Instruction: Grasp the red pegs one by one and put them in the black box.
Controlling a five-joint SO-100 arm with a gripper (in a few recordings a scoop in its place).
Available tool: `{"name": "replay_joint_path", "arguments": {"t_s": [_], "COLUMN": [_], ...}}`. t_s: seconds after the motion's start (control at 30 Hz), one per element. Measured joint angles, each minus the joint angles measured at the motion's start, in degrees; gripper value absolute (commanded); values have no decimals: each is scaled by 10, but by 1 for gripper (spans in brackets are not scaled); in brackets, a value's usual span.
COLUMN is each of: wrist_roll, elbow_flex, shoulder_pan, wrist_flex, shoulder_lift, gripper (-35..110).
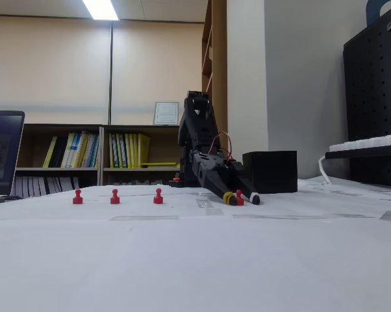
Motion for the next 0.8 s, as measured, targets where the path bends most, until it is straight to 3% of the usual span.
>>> {"name": "replay_joint_path", "arguments": {"t_s": [0.53, 0.63, 0.8], "wrist_roll": [-11, -54, -160], "elbow_flex": [-9, -16, 4], "shoulder_pan": [8, 15, 17], "wrist_flex": [37, 138, 469], "shoulder_lift": [-23, -82, -226], "gripper": [0, 0, 0]}}
